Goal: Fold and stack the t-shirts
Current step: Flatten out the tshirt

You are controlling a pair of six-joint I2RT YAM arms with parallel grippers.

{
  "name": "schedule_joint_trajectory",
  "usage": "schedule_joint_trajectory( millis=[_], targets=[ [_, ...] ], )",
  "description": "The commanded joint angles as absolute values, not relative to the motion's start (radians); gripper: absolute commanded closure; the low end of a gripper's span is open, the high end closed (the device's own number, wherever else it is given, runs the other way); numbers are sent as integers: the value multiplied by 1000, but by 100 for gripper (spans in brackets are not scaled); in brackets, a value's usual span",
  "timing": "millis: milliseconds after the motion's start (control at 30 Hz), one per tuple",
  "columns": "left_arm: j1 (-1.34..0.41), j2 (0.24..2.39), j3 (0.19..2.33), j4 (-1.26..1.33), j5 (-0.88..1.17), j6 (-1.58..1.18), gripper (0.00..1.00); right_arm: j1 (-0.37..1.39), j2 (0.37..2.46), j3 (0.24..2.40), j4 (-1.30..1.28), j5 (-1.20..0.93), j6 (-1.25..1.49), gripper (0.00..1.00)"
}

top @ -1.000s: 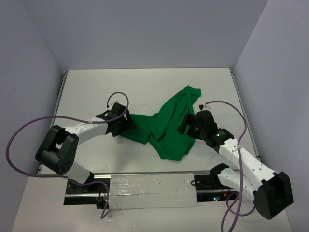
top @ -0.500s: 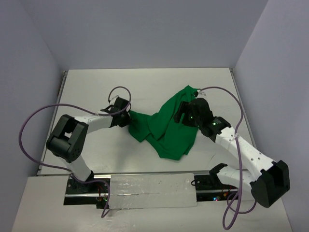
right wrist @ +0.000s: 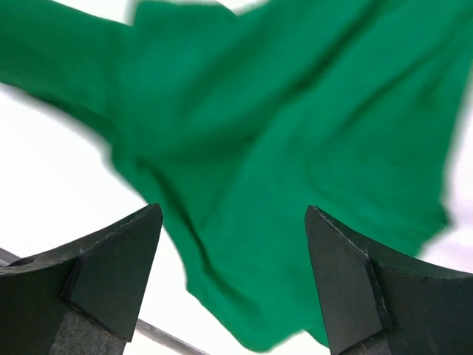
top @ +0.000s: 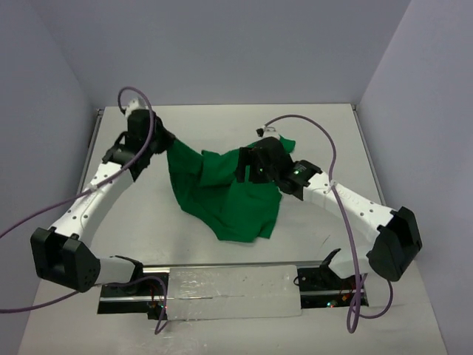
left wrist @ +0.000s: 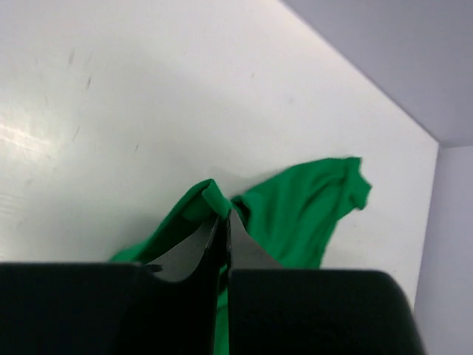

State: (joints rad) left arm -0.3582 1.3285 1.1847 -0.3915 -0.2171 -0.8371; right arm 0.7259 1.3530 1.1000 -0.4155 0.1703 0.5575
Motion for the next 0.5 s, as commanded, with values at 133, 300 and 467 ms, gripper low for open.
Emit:
schedule_joint_trajectory(
  millis=[133,300,467],
  targets=[
    [-495,1506,1759,-429,-71,-644,90,430,933,1074,-412,183,633,14],
    [-681,1832,2014,-384,18,-696,90,337,778,1062,-517,296,581,14],
    [-810,2064,2214,-461,13,-721,90,323,765,1001,-561,301,574,13]
  ],
)
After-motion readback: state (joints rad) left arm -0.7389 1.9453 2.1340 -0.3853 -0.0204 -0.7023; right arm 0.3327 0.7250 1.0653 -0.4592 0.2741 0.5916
